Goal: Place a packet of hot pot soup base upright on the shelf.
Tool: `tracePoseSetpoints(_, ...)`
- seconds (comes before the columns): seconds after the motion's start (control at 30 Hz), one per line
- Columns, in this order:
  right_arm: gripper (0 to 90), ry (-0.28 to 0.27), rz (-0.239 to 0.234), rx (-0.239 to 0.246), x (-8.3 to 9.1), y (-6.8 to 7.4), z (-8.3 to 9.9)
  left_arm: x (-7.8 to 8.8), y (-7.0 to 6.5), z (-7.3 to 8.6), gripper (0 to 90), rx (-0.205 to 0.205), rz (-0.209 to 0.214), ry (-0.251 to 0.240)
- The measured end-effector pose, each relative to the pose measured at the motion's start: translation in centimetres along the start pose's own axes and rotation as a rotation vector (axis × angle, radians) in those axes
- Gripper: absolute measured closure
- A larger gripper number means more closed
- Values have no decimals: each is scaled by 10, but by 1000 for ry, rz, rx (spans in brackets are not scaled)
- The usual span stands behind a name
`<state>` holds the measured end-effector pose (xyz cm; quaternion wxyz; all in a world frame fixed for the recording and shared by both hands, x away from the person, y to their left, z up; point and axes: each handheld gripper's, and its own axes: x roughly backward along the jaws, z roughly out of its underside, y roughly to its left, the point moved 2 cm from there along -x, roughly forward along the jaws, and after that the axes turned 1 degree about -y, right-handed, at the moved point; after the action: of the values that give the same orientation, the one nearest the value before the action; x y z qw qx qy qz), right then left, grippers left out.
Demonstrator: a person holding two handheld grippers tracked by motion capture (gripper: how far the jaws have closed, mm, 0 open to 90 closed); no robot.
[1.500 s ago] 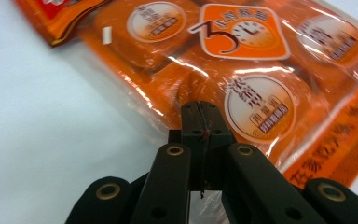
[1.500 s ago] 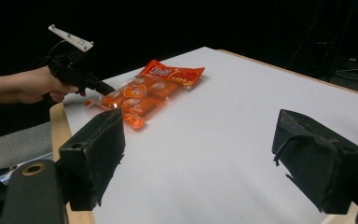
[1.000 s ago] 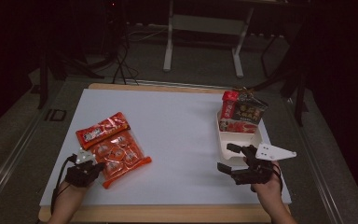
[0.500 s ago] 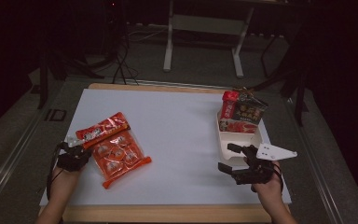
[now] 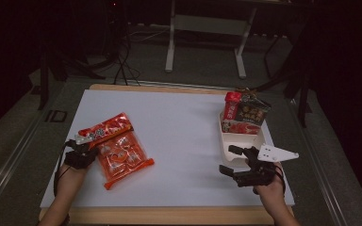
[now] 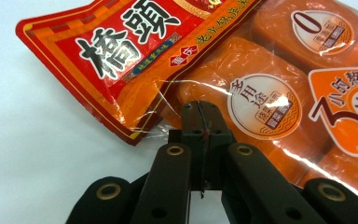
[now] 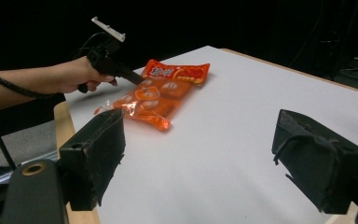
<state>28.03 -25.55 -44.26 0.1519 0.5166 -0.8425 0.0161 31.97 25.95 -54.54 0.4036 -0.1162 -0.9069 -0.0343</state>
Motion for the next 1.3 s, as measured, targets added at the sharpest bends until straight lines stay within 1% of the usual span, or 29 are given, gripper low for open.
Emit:
tracePoseSetpoints(0.07,168,0,1,-1,0,0,0,-4,-6,-4,900,-14,10,0)
tracePoseSetpoints(0.13,168,-3,2,-5,1,0,0,-8,-14,-9,900,-24,28,2)
tracePoseSetpoints(0.2,167,-6,3,-6,1,-1,0,-12,-24,-13,900,-51,42,5)
tracePoseSetpoints(0.33,168,-4,1,-6,1,-1,0,-20,-45,-22,900,-83,73,3)
tracePoseSetpoints(0.53,168,6,-5,1,-1,1,1,-29,-69,-31,900,-122,136,6)
tracePoseSetpoints(0.67,168,-2,-1,-6,1,-1,1,-34,-87,-36,900,-151,167,7)
tracePoseSetpoints(0.73,168,-5,-1,-8,2,-1,1,-36,-97,-38,900,-176,184,6)
tracePoseSetpoints(0.77,168,-5,1,-7,3,-1,1,-37,-101,-39,900,-178,194,9)
tracePoseSetpoints(0.93,168,2,-3,-6,1,-1,2,-40,-121,-43,900,-212,206,21)
tracePoseSetpoints(1.03,168,4,-3,-2,1,0,2,-41,-131,-44,900,-230,224,26)
tracePoseSetpoints(1.1,168,0,-6,-5,1,-1,2,-41,-138,-44,900,-230,240,31)
tracePoseSetpoints(1.23,168,-4,-1,-4,3,-2,1,-41,-150,-45,900,-258,263,34)
tracePoseSetpoints(1.3,168,-6,1,-6,4,-2,1,-42,-155,-46,900,-264,275,36)
